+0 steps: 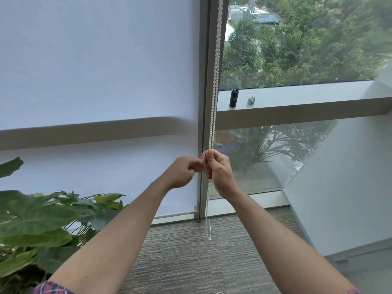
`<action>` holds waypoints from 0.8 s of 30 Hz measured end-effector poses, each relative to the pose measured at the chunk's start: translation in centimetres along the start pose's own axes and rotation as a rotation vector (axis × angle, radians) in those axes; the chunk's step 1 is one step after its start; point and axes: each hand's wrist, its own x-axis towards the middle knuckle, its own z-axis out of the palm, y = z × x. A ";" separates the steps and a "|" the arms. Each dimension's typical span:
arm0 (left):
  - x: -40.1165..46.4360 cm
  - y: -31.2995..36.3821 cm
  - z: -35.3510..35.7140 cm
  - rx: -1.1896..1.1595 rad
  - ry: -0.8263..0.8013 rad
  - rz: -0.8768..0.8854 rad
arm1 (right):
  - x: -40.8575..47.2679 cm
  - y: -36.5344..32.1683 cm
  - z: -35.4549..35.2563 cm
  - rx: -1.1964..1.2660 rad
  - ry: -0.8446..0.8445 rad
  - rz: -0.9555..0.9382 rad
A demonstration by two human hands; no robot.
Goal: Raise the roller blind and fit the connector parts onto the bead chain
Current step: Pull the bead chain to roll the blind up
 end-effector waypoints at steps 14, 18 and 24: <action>0.5 7.3 0.8 -0.650 0.316 0.253 | -1.5 2.8 0.3 -0.066 -0.009 0.082; -0.1 6.5 2.6 -0.616 0.359 0.160 | -2.6 3.6 0.2 -0.079 -0.020 0.128; -0.7 5.9 3.0 -0.565 0.364 0.166 | -3.5 4.6 -0.4 -0.097 -0.074 0.158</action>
